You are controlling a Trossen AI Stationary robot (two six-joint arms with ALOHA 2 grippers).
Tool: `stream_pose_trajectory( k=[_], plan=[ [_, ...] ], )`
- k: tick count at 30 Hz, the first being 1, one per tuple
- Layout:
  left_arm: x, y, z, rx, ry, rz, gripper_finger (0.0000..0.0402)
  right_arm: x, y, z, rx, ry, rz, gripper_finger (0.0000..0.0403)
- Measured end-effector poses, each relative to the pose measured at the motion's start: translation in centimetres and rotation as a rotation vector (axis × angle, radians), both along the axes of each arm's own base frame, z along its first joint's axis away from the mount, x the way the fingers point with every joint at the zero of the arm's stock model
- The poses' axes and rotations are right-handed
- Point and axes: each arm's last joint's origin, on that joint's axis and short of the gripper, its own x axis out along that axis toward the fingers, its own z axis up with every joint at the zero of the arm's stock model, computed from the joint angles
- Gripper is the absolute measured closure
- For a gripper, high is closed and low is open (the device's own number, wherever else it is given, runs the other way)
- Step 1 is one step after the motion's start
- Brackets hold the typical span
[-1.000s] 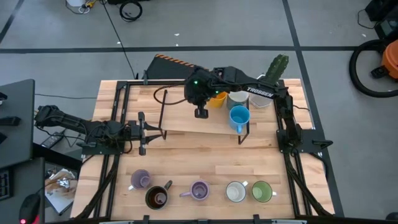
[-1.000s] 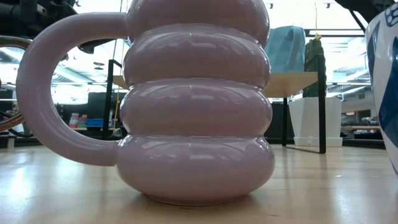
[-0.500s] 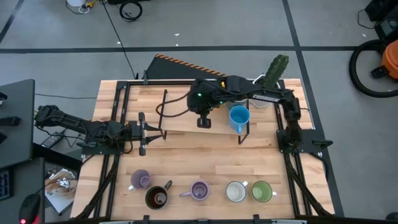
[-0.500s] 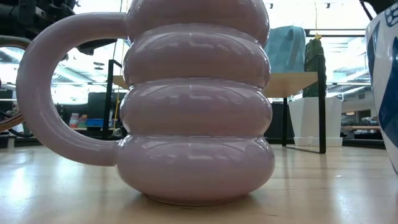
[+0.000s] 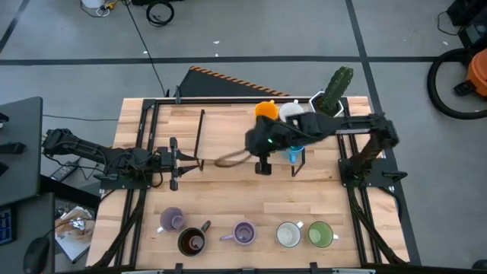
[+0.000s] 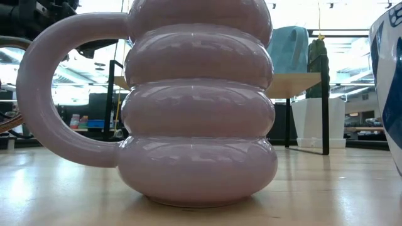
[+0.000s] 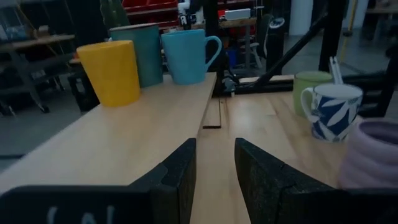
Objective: Place coffee mugs
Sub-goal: Put the left purple mug on the shelf
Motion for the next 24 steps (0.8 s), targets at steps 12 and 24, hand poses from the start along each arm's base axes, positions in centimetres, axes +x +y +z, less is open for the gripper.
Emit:
stream_pose_trajectory(
  k=[12,24],
  plan=[
    [-0.2,-1.6,1.8,-0.094,-0.121,-0.282,0.0285,-5.4,4.1,-4.9,-0.015,-0.236,0.061,0.0391],
    [1.6,-5.0,6.2,-0.28,0.204,-0.176,0.0285,-7.3,5.5,-7.9,-0.022,-0.322,0.146,0.0391]
  ],
)
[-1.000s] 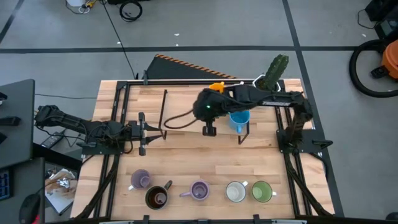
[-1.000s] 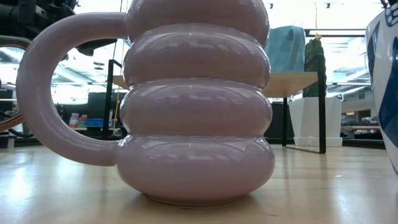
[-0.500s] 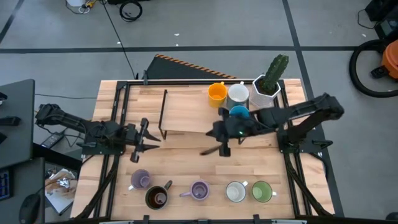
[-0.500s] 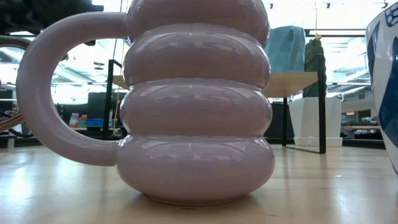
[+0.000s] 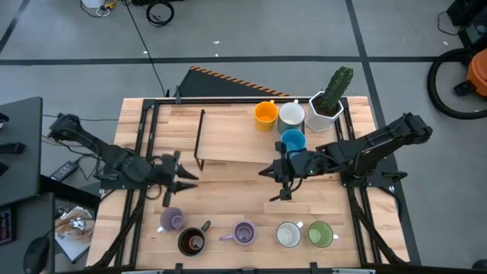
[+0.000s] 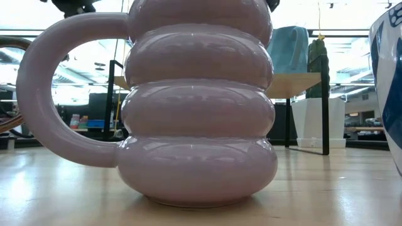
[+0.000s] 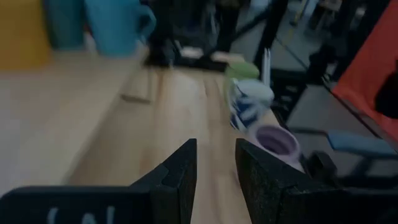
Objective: Place coffee mugs
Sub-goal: Put the left purple mug on the shelf
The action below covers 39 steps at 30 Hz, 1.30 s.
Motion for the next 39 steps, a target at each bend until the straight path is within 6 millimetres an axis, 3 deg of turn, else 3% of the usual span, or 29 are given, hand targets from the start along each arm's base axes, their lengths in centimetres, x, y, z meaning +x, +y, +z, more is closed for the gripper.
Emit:
stream_pose_trajectory(
  k=[9,15,23,32,39],
  plan=[
    [3.5,-4.4,1.0,-0.09,0.283,-0.054,0.0285,-0.5,2.1,0.3,-0.01,-0.041,0.088,0.0375],
    [4.3,-6.2,1.2,-0.27,0.57,-0.082,0.0286,0.0,3.1,-0.3,-0.046,-0.042,0.126,0.0371],
    [2.8,-7.8,0.9,-0.515,0.89,-0.04,0.0286,0.7,3.2,-1.1,-0.1,-0.033,0.075,0.037],
    [-0.5,-9.7,0.2,-0.593,1.122,0.045,0.0286,0.9,3.2,-0.7,-0.166,-0.079,0.11,0.037],
    [-2.9,-10.7,-0.4,-0.571,1.172,0.191,0.0285,1.1,2.9,-0.5,-0.184,-0.1,0.109,0.037]
  ],
)
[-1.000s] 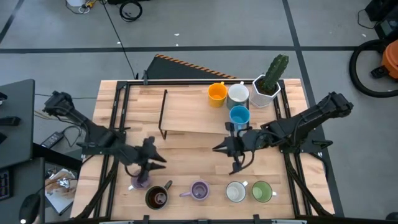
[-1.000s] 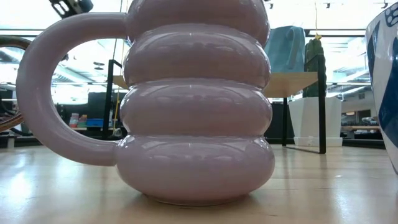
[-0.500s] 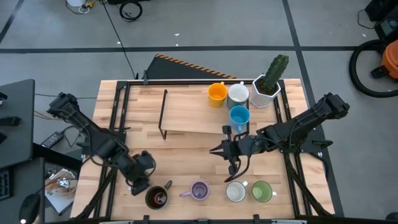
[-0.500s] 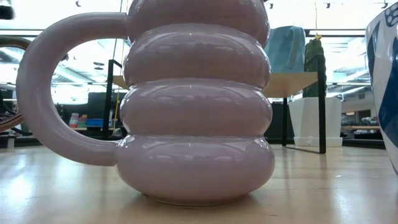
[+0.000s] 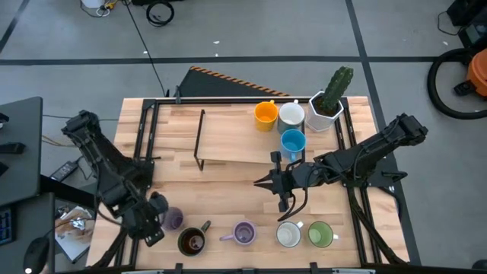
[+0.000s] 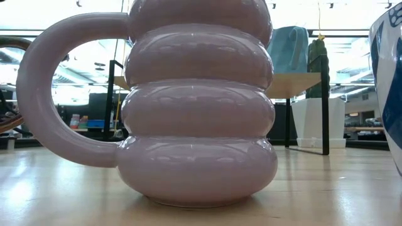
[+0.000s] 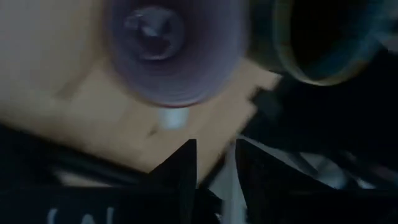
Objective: Place coffee mugs
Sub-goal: Put the left purple mug on the shelf
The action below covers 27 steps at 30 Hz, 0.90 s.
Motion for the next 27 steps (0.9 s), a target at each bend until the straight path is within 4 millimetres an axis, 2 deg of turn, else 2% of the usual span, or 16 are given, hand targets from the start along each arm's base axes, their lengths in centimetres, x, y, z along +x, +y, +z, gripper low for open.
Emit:
stream_pose_trajectory(
  k=[6,15,19,27],
  plan=[
    [-1.4,-1.3,-1.5,0.102,0.085,0.033,0.0257,0.1,-0.3,0.0,-0.008,-0.004,-0.005,0.037],
    [-0.7,-2.9,-3.4,0.15,0.086,0.053,0.016,0.1,-0.3,0.1,0.001,-0.007,-0.009,0.037],
    [-0.3,-3.5,-4.6,0.203,0.101,0.072,0.0154,0.1,-0.3,0.1,0.005,-0.012,-0.009,0.037],
    [0.1,-4.3,-6.5,0.275,0.13,0.073,0.0174,0.2,-0.3,0.2,0.007,-0.016,-0.008,0.037]
  ],
)
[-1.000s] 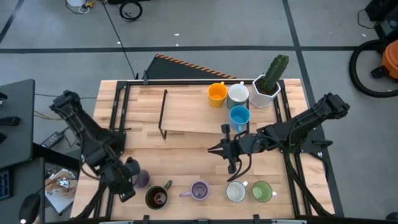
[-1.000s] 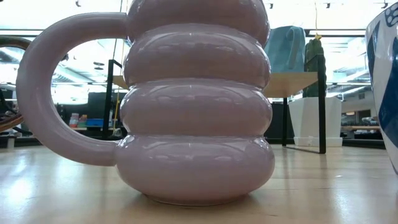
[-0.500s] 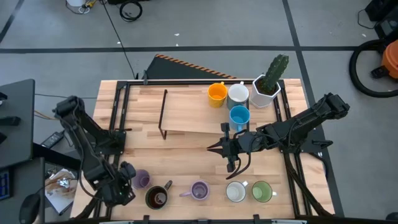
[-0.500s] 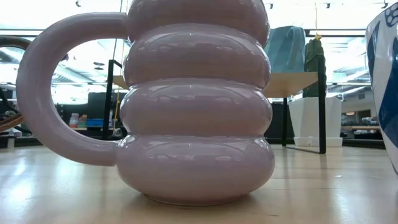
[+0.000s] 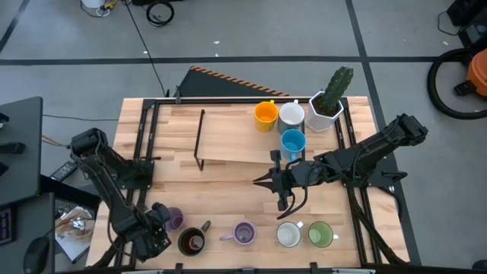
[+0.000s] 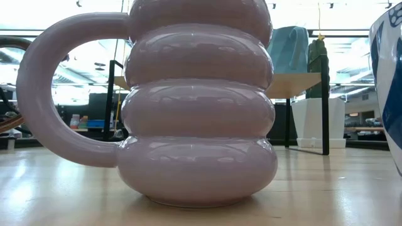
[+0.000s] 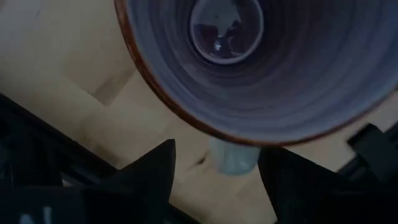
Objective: Place coffee mugs
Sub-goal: Put the left purple mug on the shelf
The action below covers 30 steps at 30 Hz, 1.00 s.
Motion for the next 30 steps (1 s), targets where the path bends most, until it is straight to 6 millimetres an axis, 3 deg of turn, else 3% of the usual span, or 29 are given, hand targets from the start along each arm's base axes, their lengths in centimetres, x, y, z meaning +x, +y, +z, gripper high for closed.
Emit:
stream_pose_trajectory(
  k=[10,17,25,30],
  plan=[
    [0.7,-0.3,-1.0,0.038,-0.033,0.008,0.0255,0.0,0.0,0.1,0.005,-0.013,0.0,0.037],
    [0.9,0.1,-1.0,0.072,-0.027,0.007,0.0347,0.0,0.0,0.1,0.005,-0.013,0.0,0.037],
    [0.7,0.9,-1.0,0.139,0.008,-0.005,0.0347,0.0,0.0,0.1,0.005,-0.013,0.0,0.037],
    [0.5,2.2,0.5,0.134,0.005,0.007,0.0347,0.0,0.0,0.1,0.012,-0.013,-0.002,0.037]
  ],
)
